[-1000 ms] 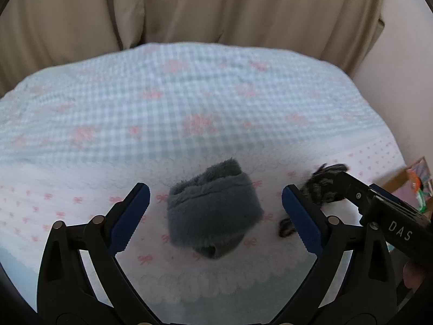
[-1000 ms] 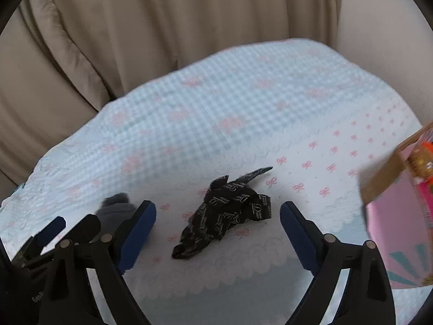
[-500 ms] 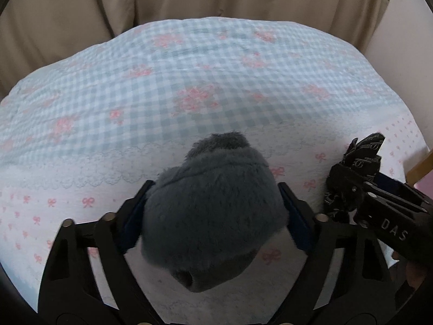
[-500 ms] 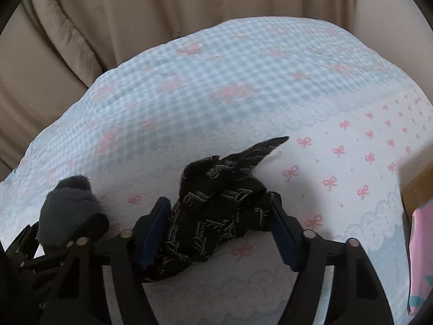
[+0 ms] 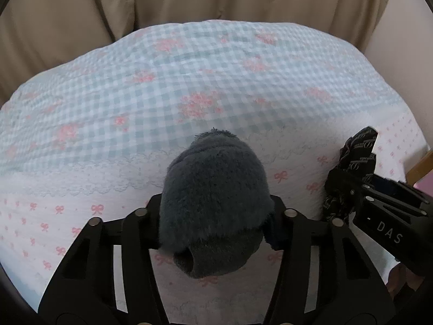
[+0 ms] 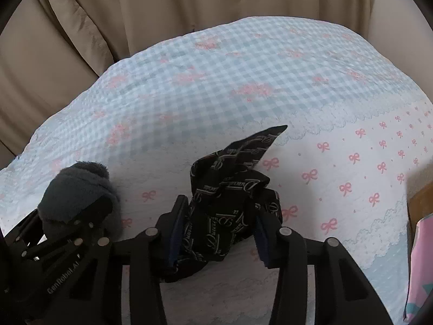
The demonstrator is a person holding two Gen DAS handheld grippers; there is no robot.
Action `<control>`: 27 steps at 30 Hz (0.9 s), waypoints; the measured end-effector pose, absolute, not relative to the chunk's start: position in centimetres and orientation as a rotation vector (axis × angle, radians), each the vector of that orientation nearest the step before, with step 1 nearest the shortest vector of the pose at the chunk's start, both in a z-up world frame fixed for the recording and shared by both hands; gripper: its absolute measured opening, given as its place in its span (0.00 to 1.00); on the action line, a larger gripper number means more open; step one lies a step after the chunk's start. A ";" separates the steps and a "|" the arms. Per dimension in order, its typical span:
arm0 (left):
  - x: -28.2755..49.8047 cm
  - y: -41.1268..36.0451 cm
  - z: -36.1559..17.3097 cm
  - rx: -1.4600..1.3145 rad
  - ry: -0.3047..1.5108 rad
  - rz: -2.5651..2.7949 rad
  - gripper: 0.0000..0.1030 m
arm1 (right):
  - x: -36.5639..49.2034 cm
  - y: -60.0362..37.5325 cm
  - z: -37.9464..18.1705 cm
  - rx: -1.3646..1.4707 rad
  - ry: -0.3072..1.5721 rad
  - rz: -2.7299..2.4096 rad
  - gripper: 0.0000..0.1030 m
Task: Organize soft objects
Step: 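Carry grey hat and black cloth over the box and lower them inside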
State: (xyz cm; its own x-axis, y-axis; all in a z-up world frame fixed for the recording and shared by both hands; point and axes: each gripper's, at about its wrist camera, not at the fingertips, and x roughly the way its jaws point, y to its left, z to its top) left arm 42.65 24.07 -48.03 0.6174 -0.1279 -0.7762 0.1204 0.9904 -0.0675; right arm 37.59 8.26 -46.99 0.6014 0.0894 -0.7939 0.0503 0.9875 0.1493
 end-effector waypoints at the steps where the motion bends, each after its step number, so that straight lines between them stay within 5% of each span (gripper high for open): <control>1: 42.6 24.2 -47.8 -0.016 0.893 -0.146 0.45 | 37.5 8.2 -46.9 0.168 0.927 0.025 0.39; 14: 38.1 23.9 -39.1 -0.066 0.843 -0.161 0.44 | 33.7 7.5 -39.6 0.227 0.883 0.070 0.38; 27: 28.5 19.6 -24.0 -0.070 0.798 -0.231 0.44 | 22.2 3.4 -24.1 0.194 0.777 0.073 0.38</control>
State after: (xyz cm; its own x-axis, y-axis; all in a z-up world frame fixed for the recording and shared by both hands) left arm 28.48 19.59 -23.95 0.6747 -0.2314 -0.7009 0.1785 0.9725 -0.1493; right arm 22.16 3.42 -24.15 0.7116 0.1370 -0.6892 0.0056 0.9797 0.2005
